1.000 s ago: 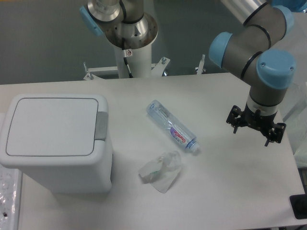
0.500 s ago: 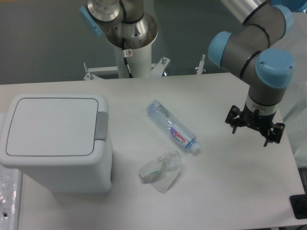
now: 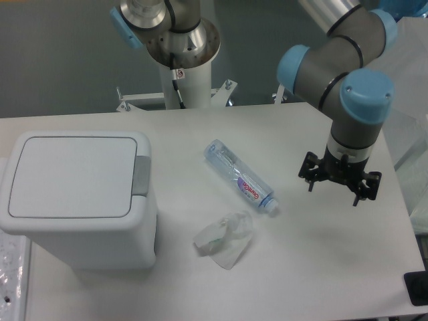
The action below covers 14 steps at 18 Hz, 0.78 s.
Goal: Open the trash can
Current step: 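Move the open gripper from its start pose toward the table center, then move the gripper over the water bottle toward the trash can lid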
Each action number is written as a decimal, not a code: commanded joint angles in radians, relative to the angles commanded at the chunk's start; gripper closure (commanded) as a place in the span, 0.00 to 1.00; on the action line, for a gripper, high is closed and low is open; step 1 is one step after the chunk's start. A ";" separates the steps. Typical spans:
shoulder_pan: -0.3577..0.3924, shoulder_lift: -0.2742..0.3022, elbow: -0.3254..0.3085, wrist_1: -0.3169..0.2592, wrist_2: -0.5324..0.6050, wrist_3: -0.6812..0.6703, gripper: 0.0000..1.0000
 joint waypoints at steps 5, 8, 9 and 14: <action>-0.014 0.031 -0.009 0.037 -0.078 -0.132 0.00; -0.018 0.071 -0.009 0.034 -0.147 -0.156 0.00; -0.026 0.087 -0.009 0.034 -0.178 -0.190 0.00; -0.081 0.129 0.006 0.035 -0.259 -0.341 0.00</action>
